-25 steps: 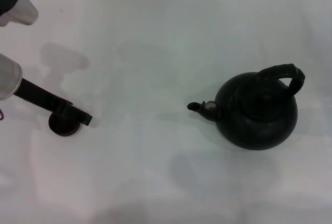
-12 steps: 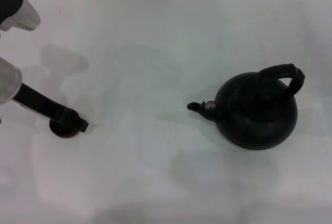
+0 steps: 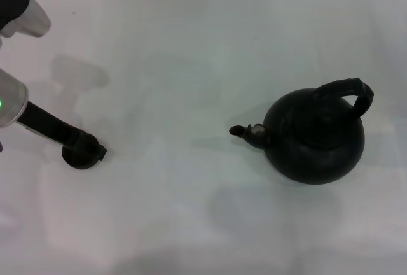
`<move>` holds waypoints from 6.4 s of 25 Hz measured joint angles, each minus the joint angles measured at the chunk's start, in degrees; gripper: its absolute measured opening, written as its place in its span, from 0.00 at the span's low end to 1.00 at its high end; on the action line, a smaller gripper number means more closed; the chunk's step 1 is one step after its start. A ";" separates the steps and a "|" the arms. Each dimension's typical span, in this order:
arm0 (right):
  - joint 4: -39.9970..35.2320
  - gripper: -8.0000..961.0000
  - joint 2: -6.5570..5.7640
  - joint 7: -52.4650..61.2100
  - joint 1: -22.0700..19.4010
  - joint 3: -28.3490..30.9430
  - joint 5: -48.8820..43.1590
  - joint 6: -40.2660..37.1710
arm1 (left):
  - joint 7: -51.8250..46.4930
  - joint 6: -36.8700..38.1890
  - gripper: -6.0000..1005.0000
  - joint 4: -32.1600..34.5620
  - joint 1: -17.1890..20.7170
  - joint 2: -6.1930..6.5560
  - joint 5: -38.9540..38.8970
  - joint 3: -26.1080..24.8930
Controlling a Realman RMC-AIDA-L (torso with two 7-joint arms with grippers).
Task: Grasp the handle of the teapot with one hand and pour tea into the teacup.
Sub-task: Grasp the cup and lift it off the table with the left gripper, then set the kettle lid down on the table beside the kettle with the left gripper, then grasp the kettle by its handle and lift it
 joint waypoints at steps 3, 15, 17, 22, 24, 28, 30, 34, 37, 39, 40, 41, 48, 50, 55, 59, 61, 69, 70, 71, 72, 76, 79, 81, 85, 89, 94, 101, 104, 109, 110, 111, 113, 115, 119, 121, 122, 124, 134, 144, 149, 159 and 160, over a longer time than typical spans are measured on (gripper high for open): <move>0.00 0.90 0.00 0.06 -0.05 0.00 0.00 -0.01 | 0.11 0.15 0.70 -0.44 -0.22 0.02 -0.09 -0.03; 0.00 0.90 0.09 0.08 -0.12 -0.04 0.00 -0.02 | 4.55 4.97 0.70 -0.28 0.47 -0.07 -6.63 -0.37; 0.00 0.90 0.09 0.08 -0.14 -0.09 0.00 -0.05 | 7.24 6.82 0.70 0.50 1.19 -0.03 -10.14 -0.51; 0.00 0.90 0.09 0.08 -0.10 -0.33 0.00 -0.12 | 10.85 9.09 0.70 -0.07 0.23 0.07 -14.19 -0.19; 0.00 0.90 0.09 0.08 -0.04 -0.37 -0.03 -0.26 | 10.79 8.81 0.71 -1.83 -1.75 0.09 -13.87 -0.05; 0.00 0.90 0.09 0.08 0.02 -0.43 -0.19 -0.41 | 10.78 8.06 0.71 -6.90 -6.43 0.11 -13.49 0.22; 0.00 0.90 0.08 0.08 0.03 -0.47 -0.22 -0.43 | 11.19 8.49 0.71 -8.18 -7.75 0.05 -13.56 1.66; 0.00 0.90 0.09 0.08 0.00 -0.52 -0.35 -0.45 | 11.19 10.00 0.71 -9.05 -9.39 -0.01 -14.01 6.57; 0.00 0.90 0.11 0.08 -0.02 -0.58 -0.47 -0.45 | 9.84 10.72 0.71 -10.42 -11.28 -0.07 -14.00 9.44; 0.23 0.90 0.15 0.07 0.02 -0.62 -0.52 -0.52 | 9.16 10.97 0.71 -11.91 -12.90 -0.08 -13.95 10.53; 0.35 0.90 0.17 0.05 0.03 -0.63 -0.53 -0.59 | 8.96 11.15 0.72 -12.94 -13.81 -0.09 -13.86 10.87; 0.50 0.90 0.17 0.03 0.04 -0.63 -0.53 -0.69 | 8.75 11.49 0.72 -13.91 -14.72 -0.12 -13.78 11.10; 0.81 0.90 0.18 0.02 0.06 -0.62 -0.53 -1.16 | 7.51 13.39 0.72 -20.09 -19.50 -0.15 -13.62 12.08; 0.84 0.90 0.18 0.03 0.06 -0.62 -0.53 -1.27 | 6.87 13.93 0.72 -21.11 -20.47 -0.25 -13.62 13.36; 0.88 0.90 0.18 0.03 0.07 -0.61 -0.53 -1.42 | 4.75 15.86 0.72 -21.67 -21.87 -0.32 -14.06 18.66; 0.88 0.90 0.18 0.02 0.12 -0.61 -0.53 -1.43 | 4.56 15.94 0.73 -21.84 -22.29 -0.50 -14.83 20.32; 0.88 0.90 0.18 0.01 0.13 -0.62 -0.53 -1.42 | 4.65 16.16 0.73 -21.86 -22.31 -0.55 -16.02 20.78; 0.85 0.90 0.18 -0.08 0.15 -0.62 -0.53 -1.42 | 5.28 16.83 0.73 -21.75 -21.92 -0.55 -17.32 21.12; 0.83 0.90 0.18 -0.08 0.15 -0.62 -0.53 -1.42 | 5.31 16.84 0.73 -21.86 -21.89 -0.54 -17.39 21.47; 0.79 0.90 0.18 -0.07 0.15 -0.61 -0.53 -1.42 | 5.30 16.84 0.73 -21.89 -21.88 -0.54 -17.41 21.66; 0.76 0.90 0.18 -0.06 0.15 -0.59 -0.52 -1.42 | 5.28 16.85 0.73 -21.94 -21.88 -0.53 -17.49 22.00; 0.65 0.90 0.18 -0.05 0.17 -0.54 -0.53 -1.41 | 5.20 16.87 0.74 -22.03 -21.82 -0.51 -17.60 22.39; 0.64 0.90 0.18 -0.04 0.25 -0.53 -0.53 -1.41 | 5.22 16.92 0.74 -22.06 -21.80 -0.51 -17.61 22.40; 0.65 0.90 0.18 -0.04 0.28 -0.52 -0.53 -1.41 | 5.27 16.96 0.74 -22.06 -21.79 -0.51 -17.61 22.41; 0.72 0.90 0.18 -0.02 0.31 -0.49 -0.52 -1.41 | 5.32 16.97 0.74 -22.07 -21.79 -0.52 -17.61 22.81; 0.78 0.90 0.18 -0.01 0.37 -0.51 -0.52 -1.41 | 5.47 16.98 0.74 -22.06 -21.79 -0.52 -17.63 23.28; 0.77 0.90 0.18 -0.04 0.41 -0.60 -0.52 -1.41 | 5.76 17.05 0.75 -22.06 -21.80 -0.52 -17.94 23.84; 0.87 0.90 0.18 -0.15 0.41 -0.62 -0.53 -1.41 | 5.79 17.44 0.75 -22.08 -21.59 -0.53 -17.96 23.93; 0.88 0.90 0.18 -0.16 0.40 -0.62 -0.52 -1.41 | 5.86 17.61 0.75 -21.69 -21.20 -0.52 -17.94 23.94; 0.88 0.90 0.18 -0.19 0.38 -0.62 -0.52 -1.41 | 5.97 17.63 0.76 -21.38 -21.11 -0.52 -17.96 23.93; 0.85 0.90 0.18 -0.19 0.40 -0.62 -0.52 -1.41 | 6.01 17.64 0.76 -21.27 -21.07 -0.52 -17.96 23.93; 0.79 0.90 0.18 -0.19 0.42 -0.62 -0.53 -1.41 | 6.03 17.64 0.76 -21.10 -21.02 -0.52 -17.97 23.92; 0.67 0.90 0.18 -0.19 0.43 -0.62 -0.52 -1.41 | 6.04 17.54 0.77 -20.21 -20.67 -0.52 -17.98 23.91; 0.59 0.90 0.18 -0.19 0.43 -0.62 -0.52 -1.41 | 6.05 17.28 0.77 -18.85 -19.99 -0.47 -18.00 23.90; 0.54 0.90 0.15 -0.16 0.41 -0.62 -0.53 -1.41 | 6.07 16.87 0.77 -14.68 -17.40 -0.18 -17.87 23.65; 0.50 0.90 0.11 -0.17 0.39 -0.62 -0.52 -1.42 | 6.34 16.73 0.77 -12.55 -15.87 -0.02 -17.60 23.30; 0.48 0.90 0.10 -0.18 0.36 -0.62 -0.52 -1.42 | 6.68 16.71 0.77 -11.42 -14.91 0.05 -17.54 23.00; 0.40 0.90 0.09 -0.18 0.32 -0.62 -0.52 -1.41 | 7.78 16.63 0.77 -9.68 -13.23 0.12 -17.49 22.04; -0.55 0.90 -0.35 0.10 -1.02 -3.32 -0.60 -7.76 | 23.28 17.13 0.77 -0.31 0.56 -0.10 -26.05 10.88; -35.81 0.90 -0.46 29.93 -18.23 -28.46 -6.04 -0.93 | 54.25 17.58 0.77 -4.04 15.85 -0.07 -53.90 -4.25; -63.40 0.90 -0.05 50.78 -30.35 -34.32 -23.85 5.83 | 70.05 16.21 0.77 -12.01 20.37 0.07 -66.54 -7.77; -78.39 0.90 0.31 78.55 -33.25 -34.55 -44.14 -6.33 | 81.54 15.71 0.77 -25.51 20.58 0.04 -71.47 -13.30; -78.39 0.90 0.37 79.02 -33.17 -35.14 -43.86 -6.59 | 81.81 15.70 0.77 -25.97 20.56 0.02 -71.52 -13.49</move>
